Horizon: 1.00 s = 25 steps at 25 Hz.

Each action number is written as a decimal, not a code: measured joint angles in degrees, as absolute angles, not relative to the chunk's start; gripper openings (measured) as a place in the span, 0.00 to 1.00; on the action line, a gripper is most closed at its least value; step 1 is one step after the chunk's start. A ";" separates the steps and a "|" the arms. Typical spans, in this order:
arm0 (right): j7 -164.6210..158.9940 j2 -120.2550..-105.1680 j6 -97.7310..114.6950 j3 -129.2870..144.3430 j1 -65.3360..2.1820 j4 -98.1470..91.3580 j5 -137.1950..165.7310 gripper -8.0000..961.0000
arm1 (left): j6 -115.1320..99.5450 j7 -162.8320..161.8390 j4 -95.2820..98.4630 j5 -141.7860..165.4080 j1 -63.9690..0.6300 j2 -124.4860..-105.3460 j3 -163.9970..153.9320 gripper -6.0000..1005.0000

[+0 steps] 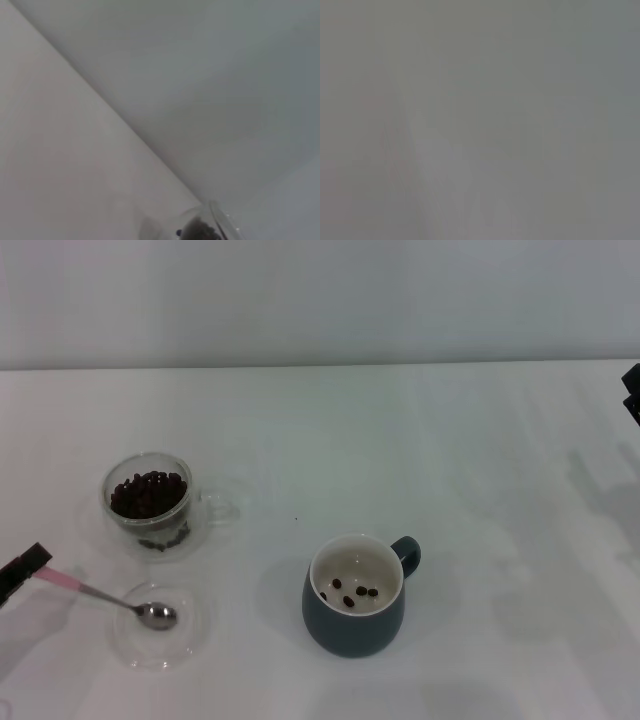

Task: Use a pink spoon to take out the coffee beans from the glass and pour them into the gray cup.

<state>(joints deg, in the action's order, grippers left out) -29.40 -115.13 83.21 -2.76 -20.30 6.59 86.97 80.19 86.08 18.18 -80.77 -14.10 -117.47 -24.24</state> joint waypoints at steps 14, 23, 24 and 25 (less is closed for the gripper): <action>-29.45 -115.14 83.72 -2.90 -20.70 6.60 86.83 0.88 | 81.14 88.05 18.65 -81.17 -14.22 -117.41 -23.50 0.40; -29.28 -115.22 83.74 -2.90 -20.73 6.83 86.84 0.88 | 83.14 100.10 21.77 -83.18 -9.29 -117.43 -14.58 0.69; -29.13 -115.23 83.72 -2.89 -20.68 6.81 86.86 0.88 | 83.47 105.14 21.88 -84.54 -8.59 -117.87 -13.11 0.70; -29.00 -115.22 83.65 -2.82 -20.62 6.77 86.91 0.88 | 83.82 112.12 21.74 -86.60 -7.85 -118.40 -11.39 0.70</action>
<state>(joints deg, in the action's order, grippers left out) -29.00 -115.22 83.65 -2.82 -20.62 6.77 86.91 83.82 112.12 21.74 -86.60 -7.85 -118.40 -11.39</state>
